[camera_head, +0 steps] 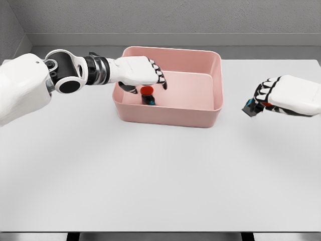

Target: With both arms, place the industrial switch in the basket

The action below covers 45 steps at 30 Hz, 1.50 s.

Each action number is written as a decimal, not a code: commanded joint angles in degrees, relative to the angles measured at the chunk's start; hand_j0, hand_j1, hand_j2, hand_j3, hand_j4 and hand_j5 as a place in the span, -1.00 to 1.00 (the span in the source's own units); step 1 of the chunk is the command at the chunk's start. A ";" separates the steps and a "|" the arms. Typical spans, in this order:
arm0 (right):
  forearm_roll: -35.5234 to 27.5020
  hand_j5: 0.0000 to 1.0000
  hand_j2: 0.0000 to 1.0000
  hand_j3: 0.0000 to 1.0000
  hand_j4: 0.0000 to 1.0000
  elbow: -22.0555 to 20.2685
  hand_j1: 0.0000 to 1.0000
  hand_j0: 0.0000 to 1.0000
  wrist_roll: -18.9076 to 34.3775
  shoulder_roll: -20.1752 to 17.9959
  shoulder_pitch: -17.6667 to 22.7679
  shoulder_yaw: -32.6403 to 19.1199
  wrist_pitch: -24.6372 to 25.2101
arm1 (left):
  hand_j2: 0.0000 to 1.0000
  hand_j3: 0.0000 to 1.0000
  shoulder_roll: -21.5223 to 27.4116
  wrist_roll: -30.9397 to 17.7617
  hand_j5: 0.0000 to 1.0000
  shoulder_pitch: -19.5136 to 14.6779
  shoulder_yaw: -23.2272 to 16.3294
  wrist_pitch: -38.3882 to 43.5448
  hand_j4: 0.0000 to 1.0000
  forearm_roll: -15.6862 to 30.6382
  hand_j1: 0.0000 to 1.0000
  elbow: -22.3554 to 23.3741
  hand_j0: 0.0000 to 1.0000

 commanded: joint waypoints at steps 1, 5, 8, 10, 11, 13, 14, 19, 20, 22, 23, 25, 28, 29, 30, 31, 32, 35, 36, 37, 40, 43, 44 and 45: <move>-0.41 0.01 0.01 0.01 0.01 -0.01 0.01 0.01 -0.04 0.51 -0.09 0.20 0.09 | 1.00 1.00 0.03 0.02 1.00 0.00 0.10 0.02 1.00 0.17 1.00 0.07 1.00; -0.41 0.01 0.01 0.01 0.01 -0.01 0.01 0.01 -0.04 1.03 -2.19 0.90 0.09 | 1.00 1.00 1.44 0.29 1.00 -5.36 0.54 -0.77 1.00 4.03 1.00 -0.54 1.00; -0.41 0.01 0.01 0.01 0.01 -0.01 0.01 0.01 0.04 1.56 -3.34 1.60 0.09 | 1.00 1.00 14.88 12.06 1.00 -5.27 0.63 -16.08 1.00 21.08 1.00 -0.63 1.00; -0.41 0.01 0.01 0.01 0.01 -0.01 0.01 0.01 0.13 2.26 -4.13 1.87 0.09 | 1.00 1.00 22.71 14.97 1.00 -2.81 0.72 -16.08 1.00 29.35 1.00 -0.54 1.00; -0.41 0.01 0.01 0.01 0.01 -0.01 0.01 0.01 0.13 2.44 -4.57 2.48 0.09 | 1.00 1.00 24.82 14.97 1.00 -1.41 0.19 -16.08 1.00 29.70 1.00 -0.54 1.00; -0.41 0.01 0.01 0.01 0.01 -0.01 0.01 0.01 0.22 2.88 -5.45 3.01 0.09 | 1.00 1.00 27.02 14.97 1.00 -0.09 0.28 -16.08 1.00 29.79 1.00 -0.19 1.00; -0.41 0.01 0.01 0.01 0.01 -0.01 0.01 0.01 0.22 2.97 -5.54 3.10 0.09 | 1.00 1.00 27.19 14.97 1.00 0.53 0.28 -16.08 1.00 29.79 1.00 -0.19 1.00; -0.41 0.01 0.01 0.01 0.01 -0.01 0.01 0.01 0.22 3.49 -8.26 5.38 0.09 | 1.00 1.00 27.19 14.97 1.00 2.72 0.19 -16.08 1.00 29.79 1.00 -0.28 1.00; -0.41 0.01 0.01 0.01 0.01 -0.01 0.01 0.01 0.31 3.58 -8.35 5.29 0.09 | 1.00 1.00 27.19 14.97 1.00 2.72 0.11 -16.08 1.00 29.79 1.00 -0.11 1.00; -0.41 0.01 0.01 0.01 0.01 -0.01 0.01 0.01 0.31 4.46 -9.22 5.38 0.09 | 1.00 1.00 27.10 14.97 1.00 2.90 0.02 -16.08 1.00 29.62 1.00 -0.10 1.00; -0.41 0.01 0.01 0.01 0.01 -0.01 0.01 0.01 0.31 4.64 -9.58 5.47 0.09 | 1.00 1.00 27.10 14.97 1.00 3.60 -0.07 -16.08 1.00 29.53 1.00 -0.19 1.00; -0.50 0.01 0.01 0.01 0.01 0.08 0.01 0.01 0.31 4.99 -9.84 5.47 0.09 | 1.00 1.00 27.10 14.88 1.00 3.78 -0.07 -16.08 1.00 29.53 1.00 -0.37 1.00; -0.50 0.01 0.01 0.01 0.01 0.43 0.01 0.01 0.31 5.96 -11.51 6.61 0.09 | 1.00 1.00 27.19 14.88 1.00 3.95 -0.07 -16.08 1.00 29.44 1.00 -0.54 1.00; -0.50 0.01 0.01 0.01 0.01 0.69 0.01 0.01 0.31 6.04 -12.57 7.84 0.09 | 1.00 1.00 27.19 14.79 1.00 3.95 -0.07 -16.08 1.00 29.26 1.00 -0.46 1.00; -0.50 0.01 0.01 0.01 0.01 0.78 0.01 0.01 0.31 6.39 -12.92 7.93 0.09 | 1.00 1.00 27.19 14.79 1.00 3.95 -0.33 -16.08 1.00 29.26 1.00 -0.54 1.00; -0.50 0.01 0.01 0.01 0.01 0.78 0.01 0.01 0.39 6.66 -13.09 7.93 0.09 | 1.00 1.00 27.10 14.79 1.00 4.04 -0.77 -16.08 1.00 29.26 1.00 -0.54 1.00; -0.68 0.01 0.01 0.01 0.01 0.78 0.01 0.01 0.40 6.83 -13.62 8.11 0.09 | 1.00 1.00 26.67 14.79 1.00 4.13 -2.88 -16.08 1.00 29.26 1.00 -0.46 1.00; -0.76 0.01 0.01 0.01 0.01 0.87 0.01 0.01 0.48 7.71 -15.11 9.78 0.09 | 1.00 1.00 26.75 14.88 1.00 4.83 -5.70 -16.08 1.00 29.26 1.00 0.25 1.00; -0.76 0.01 0.01 0.01 0.01 0.87 0.01 0.01 0.48 8.33 -15.73 10.65 0.09 | 1.00 1.00 26.75 14.88 1.00 4.92 -5.78 -16.08 1.00 29.35 1.00 1.12 1.00; -0.76 0.01 0.01 0.01 0.01 1.04 0.01 0.01 0.48 8.50 -16.26 11.27 0.09 | 1.00 1.00 27.10 14.97 1.00 5.01 -5.78 -16.08 1.00 29.53 1.00 1.30 1.00; -0.76 0.01 0.01 0.01 0.01 1.31 0.01 0.01 0.48 9.47 -17.14 11.62 0.09 | 1.00 1.00 27.19 15.05 1.00 5.62 -5.78 -16.08 1.00 29.62 1.00 2.88 1.00; -0.76 0.01 0.01 0.01 0.01 3.33 0.01 0.01 0.57 10.96 -19.25 13.99 0.09 | 1.00 1.00 27.10 15.05 1.00 5.71 -5.87 -16.08 1.00 29.62 1.00 2.97 1.00; -0.68 0.01 0.01 0.01 0.01 3.59 0.01 0.01 0.57 11.40 -19.68 14.08 0.09 | 1.00 1.00 27.10 15.05 1.00 5.71 -5.96 -16.08 1.00 29.62 1.00 2.97 1.00; -0.68 0.01 0.01 0.01 0.01 3.86 0.01 0.01 0.57 11.76 -20.04 14.52 0.09 | 1.00 1.00 27.10 15.05 1.00 5.89 -5.96 -16.08 1.00 29.62 1.00 2.97 1.00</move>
